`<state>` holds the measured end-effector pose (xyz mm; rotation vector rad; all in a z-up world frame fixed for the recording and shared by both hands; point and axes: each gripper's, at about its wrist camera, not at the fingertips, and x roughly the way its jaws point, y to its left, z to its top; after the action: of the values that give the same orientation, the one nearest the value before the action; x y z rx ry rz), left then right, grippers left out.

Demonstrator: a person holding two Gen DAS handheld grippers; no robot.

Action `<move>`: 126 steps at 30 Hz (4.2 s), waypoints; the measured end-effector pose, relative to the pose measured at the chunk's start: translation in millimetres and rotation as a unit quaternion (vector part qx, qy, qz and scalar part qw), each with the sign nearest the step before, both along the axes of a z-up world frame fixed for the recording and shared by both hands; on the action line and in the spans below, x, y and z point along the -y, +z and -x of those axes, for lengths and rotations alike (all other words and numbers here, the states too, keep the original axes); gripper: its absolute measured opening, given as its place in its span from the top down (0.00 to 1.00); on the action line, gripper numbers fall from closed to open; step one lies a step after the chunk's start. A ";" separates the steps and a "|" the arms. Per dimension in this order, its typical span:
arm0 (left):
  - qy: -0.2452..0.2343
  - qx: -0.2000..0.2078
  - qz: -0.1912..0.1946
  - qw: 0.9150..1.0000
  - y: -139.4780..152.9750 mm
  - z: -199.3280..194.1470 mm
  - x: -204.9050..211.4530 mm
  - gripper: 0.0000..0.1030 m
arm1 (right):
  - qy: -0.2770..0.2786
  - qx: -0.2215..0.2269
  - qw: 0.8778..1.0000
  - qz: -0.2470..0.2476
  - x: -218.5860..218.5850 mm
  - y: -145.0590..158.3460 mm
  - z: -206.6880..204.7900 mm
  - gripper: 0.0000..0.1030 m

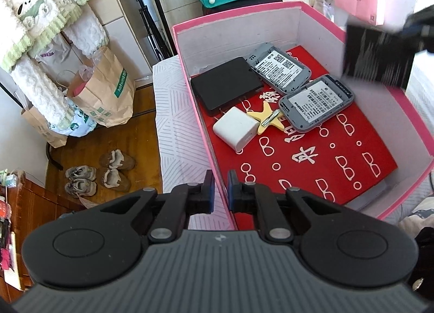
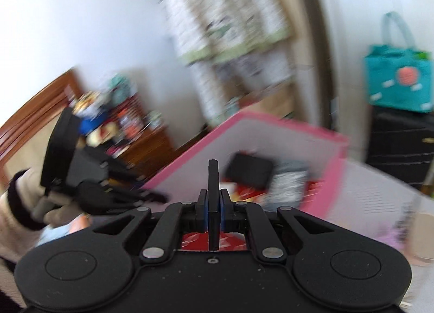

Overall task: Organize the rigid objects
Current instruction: 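Carry the black battery into the box beside the charger, open right tool, then move the open right tool back to the bunch of keys, then grasp the keys by their ring with the right tool and lift, then carry the keys into the box beside the black battery, open right tool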

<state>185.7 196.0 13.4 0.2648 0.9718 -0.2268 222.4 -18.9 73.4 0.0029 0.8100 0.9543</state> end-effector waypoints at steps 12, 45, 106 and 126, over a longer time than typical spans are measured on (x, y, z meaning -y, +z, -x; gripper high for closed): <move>0.006 0.002 0.014 1.000 -0.1 1.1 -2.4 0.91 | 0.056 -0.105 0.991 0.058 -83.8 -57.6 -34.4 0.90; 0.013 0.006 0.016 1.000 0.8 2.2 0.1 0.91 | -0.197 0.024 0.978 0.064 106.8 -16.6 20.1 0.78; 0.017 0.007 0.019 1.000 3.8 4.2 -2.6 0.90 | -0.323 -0.068 0.944 -0.013 194.3 -105.2 -27.3 0.95; 0.018 0.007 0.021 1.000 4.2 3.8 -3.2 0.90 | -0.154 0.010 0.984 -0.087 110.8 19.4 9.0 0.95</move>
<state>181.8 199.2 17.6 0.2092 0.9553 -0.2117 213.4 -129.8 92.8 0.2624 0.6818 0.7265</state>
